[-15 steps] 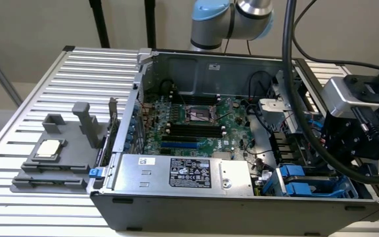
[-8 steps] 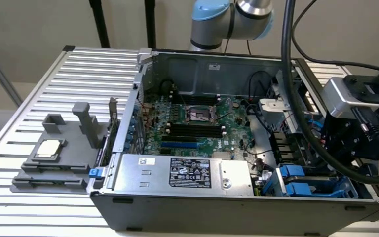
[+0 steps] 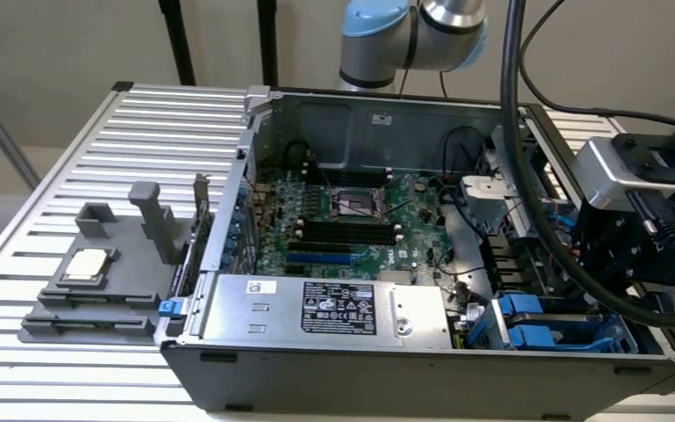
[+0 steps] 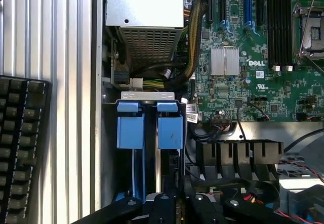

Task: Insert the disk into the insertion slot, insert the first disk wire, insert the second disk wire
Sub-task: 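Insert the first disk wire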

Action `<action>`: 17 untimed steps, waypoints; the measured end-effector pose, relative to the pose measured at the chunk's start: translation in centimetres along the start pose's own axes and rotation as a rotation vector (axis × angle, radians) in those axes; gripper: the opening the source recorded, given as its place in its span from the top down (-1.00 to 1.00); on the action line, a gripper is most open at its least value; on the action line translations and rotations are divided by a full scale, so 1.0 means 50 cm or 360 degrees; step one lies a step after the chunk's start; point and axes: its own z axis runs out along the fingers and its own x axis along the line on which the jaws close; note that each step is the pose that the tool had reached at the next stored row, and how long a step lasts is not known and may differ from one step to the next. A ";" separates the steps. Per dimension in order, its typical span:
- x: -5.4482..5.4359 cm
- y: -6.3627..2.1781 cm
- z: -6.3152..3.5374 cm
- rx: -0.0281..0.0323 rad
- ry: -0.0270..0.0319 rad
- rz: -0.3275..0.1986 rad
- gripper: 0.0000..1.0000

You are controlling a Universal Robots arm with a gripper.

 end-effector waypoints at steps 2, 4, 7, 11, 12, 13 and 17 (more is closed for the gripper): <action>0.000 0.000 0.001 0.00001 0.00017 0.0000 0.66; 0.000 0.000 0.002 0.00001 0.00025 0.0000 0.66; 0.000 0.000 0.004 0.00001 0.00033 0.0000 0.66; 0.001 0.000 0.009 0.00001 0.00041 0.0000 0.66; 0.001 0.000 0.011 0.00003 0.00051 0.0000 0.66; 0.001 0.000 0.012 0.00003 0.00060 0.0000 0.66; 0.001 -0.001 0.015 0.00003 0.00070 0.0000 0.66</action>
